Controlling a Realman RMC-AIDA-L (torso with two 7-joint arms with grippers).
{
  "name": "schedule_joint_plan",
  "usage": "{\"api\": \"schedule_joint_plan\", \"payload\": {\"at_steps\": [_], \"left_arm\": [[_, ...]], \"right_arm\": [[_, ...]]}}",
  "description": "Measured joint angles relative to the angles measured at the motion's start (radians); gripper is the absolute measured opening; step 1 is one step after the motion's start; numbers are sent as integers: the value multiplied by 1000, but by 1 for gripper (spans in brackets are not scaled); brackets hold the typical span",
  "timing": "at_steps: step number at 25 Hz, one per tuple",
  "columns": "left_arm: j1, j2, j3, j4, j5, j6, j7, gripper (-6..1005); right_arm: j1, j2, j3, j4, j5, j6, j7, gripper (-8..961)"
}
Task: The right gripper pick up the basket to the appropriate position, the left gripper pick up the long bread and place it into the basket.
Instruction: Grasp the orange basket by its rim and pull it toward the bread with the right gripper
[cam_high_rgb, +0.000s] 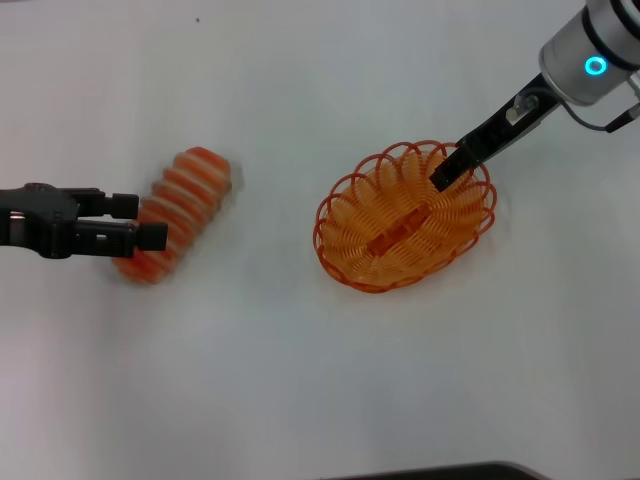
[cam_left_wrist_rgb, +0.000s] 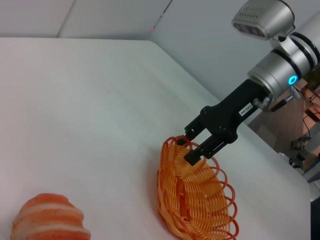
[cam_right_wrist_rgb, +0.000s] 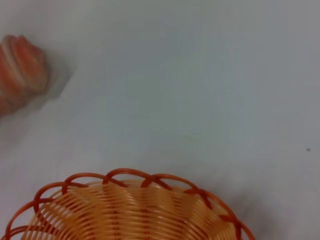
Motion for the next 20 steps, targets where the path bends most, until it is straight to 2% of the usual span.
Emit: {"api": "schedule_joint_plan", "payload": {"at_steps": [2, 13, 18, 20], "left_arm": [[0, -1, 0, 0, 0, 3, -1, 853], [4, -1, -5, 1, 0, 5, -2, 843], [5, -1, -2, 0, 0, 5, -2, 838], [6, -1, -4, 1, 0, 5, -3, 836]], "right_arm": [[-4, 7, -1, 1, 2, 8, -9, 691], [-11, 10, 4, 3, 4, 16, -14, 251], [-20, 8, 8, 3, 25, 10, -14, 172], [-31, -1, 9, -2, 64, 3, -14, 140]]}}
